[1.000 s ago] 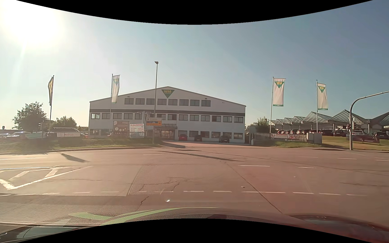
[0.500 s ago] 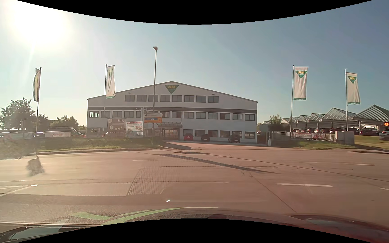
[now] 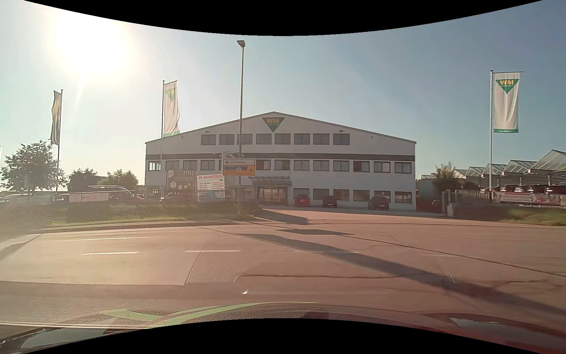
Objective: Follow the waypoints while adhering to traffic rules and regulations
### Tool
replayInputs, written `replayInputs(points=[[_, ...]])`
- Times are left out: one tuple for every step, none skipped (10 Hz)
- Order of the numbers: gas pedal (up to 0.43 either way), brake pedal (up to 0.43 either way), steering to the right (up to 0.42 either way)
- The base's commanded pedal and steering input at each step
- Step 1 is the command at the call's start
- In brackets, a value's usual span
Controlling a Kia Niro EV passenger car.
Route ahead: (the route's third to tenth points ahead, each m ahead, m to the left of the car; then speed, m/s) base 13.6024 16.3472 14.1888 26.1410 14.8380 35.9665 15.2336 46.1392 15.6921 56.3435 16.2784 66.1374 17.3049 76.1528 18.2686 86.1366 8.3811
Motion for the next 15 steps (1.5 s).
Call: replayInputs(points=[[0.079, 0.000, -0.213], [0.079, 0.000, -0.242], [0.079, 0.000, -0.267], [0.079, 0.000, -0.293], [0.079, 0.000, -0.310], [0.079, 0.000, -0.322], [0.079, 0.000, -0.329], [0.079, 0.000, -0.330], [0.087, 0.000, -0.328], [0.098, 0.000, -0.327], [0.098, 0.000, -0.327], [0.098, 0.000, -0.325], [0.130, 0.000, -0.323], [0.130, 0.000, -0.322], [0.130, 0.000, -0.322]])
